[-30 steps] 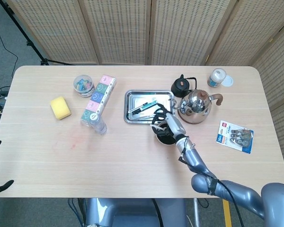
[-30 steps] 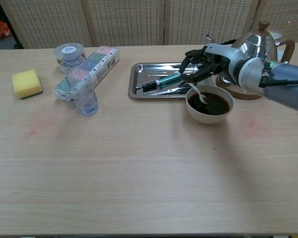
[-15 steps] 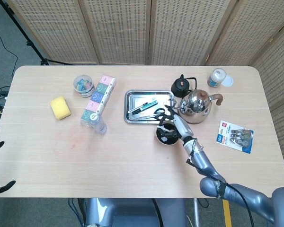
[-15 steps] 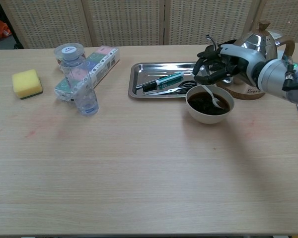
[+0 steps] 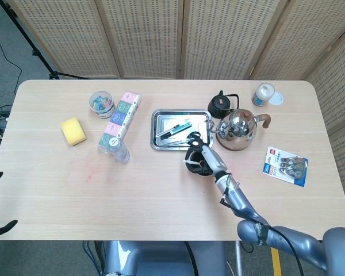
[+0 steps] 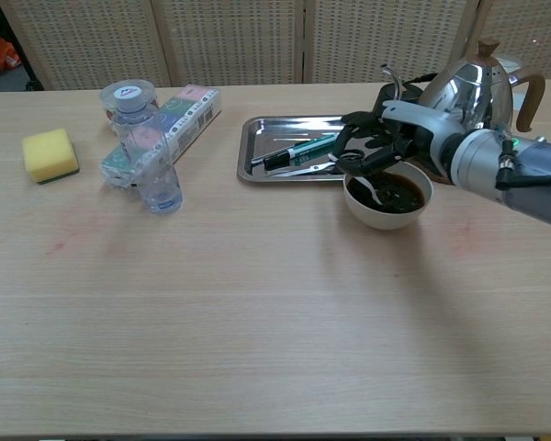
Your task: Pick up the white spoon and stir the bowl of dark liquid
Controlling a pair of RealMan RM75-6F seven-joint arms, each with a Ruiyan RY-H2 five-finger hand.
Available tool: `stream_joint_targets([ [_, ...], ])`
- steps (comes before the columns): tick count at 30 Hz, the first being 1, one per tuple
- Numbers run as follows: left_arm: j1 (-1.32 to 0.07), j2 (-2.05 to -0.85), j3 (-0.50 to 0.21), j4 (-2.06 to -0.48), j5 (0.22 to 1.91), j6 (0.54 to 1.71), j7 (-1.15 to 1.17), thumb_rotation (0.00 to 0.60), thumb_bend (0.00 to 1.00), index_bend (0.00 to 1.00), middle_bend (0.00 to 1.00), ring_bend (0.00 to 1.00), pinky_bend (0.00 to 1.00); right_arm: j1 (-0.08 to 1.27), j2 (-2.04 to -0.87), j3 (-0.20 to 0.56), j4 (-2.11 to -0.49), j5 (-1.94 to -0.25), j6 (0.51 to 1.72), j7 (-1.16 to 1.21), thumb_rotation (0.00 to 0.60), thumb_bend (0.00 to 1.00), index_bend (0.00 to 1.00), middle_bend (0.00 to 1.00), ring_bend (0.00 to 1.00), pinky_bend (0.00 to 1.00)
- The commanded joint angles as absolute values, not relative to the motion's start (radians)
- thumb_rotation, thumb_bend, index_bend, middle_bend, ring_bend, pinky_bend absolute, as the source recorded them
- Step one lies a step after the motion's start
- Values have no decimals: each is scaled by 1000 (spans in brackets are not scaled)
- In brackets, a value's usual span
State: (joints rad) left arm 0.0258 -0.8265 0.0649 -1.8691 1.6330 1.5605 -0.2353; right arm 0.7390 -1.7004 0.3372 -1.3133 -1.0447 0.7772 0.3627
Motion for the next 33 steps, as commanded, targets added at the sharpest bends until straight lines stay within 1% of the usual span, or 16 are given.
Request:
stream_joint_targets([
  [1, 24, -825, 63, -1869, 1628, 1558, -239, 600, 8, 0, 0, 0, 0, 759, -1725, 360, -1275, -1028, 772, 361, 600, 620, 596, 0, 0, 0],
  [6, 24, -825, 61, -1869, 1620, 1556, -240, 600, 9, 0, 0, 0, 0, 763, -1712, 376, -1253, -1019, 769, 357, 600, 620, 596, 0, 0, 0],
  [10, 23, -827, 62, -1872, 1621, 1552, -232, 600, 9, 0, 0, 0, 0, 747, -1674, 369, -1270, -1019, 763, 352, 600, 620, 596, 0, 0, 0],
  [19, 27, -838, 70, -1882, 1645, 1557, -193, 600, 9, 0, 0, 0, 0, 685, -1543, 315, -1410, -1066, 735, 368, 600, 620, 596, 0, 0, 0],
  [22, 25, -840, 73, -1885, 1651, 1552, -184, 600, 9, 0, 0, 0, 0, 673, -1523, 308, -1458, -1086, 736, 385, 600, 620, 596, 0, 0, 0],
  [27, 23, -839, 75, -1886, 1655, 1549, -184, 600, 8, 0, 0, 0, 0, 683, -1556, 314, -1457, -1093, 749, 396, 600, 620, 596, 0, 0, 0],
  [33, 24, -832, 74, -1879, 1647, 1552, -209, 600, 9, 0, 0, 0, 0, 721, -1650, 341, -1366, -1053, 761, 388, 600, 620, 596, 0, 0, 0],
])
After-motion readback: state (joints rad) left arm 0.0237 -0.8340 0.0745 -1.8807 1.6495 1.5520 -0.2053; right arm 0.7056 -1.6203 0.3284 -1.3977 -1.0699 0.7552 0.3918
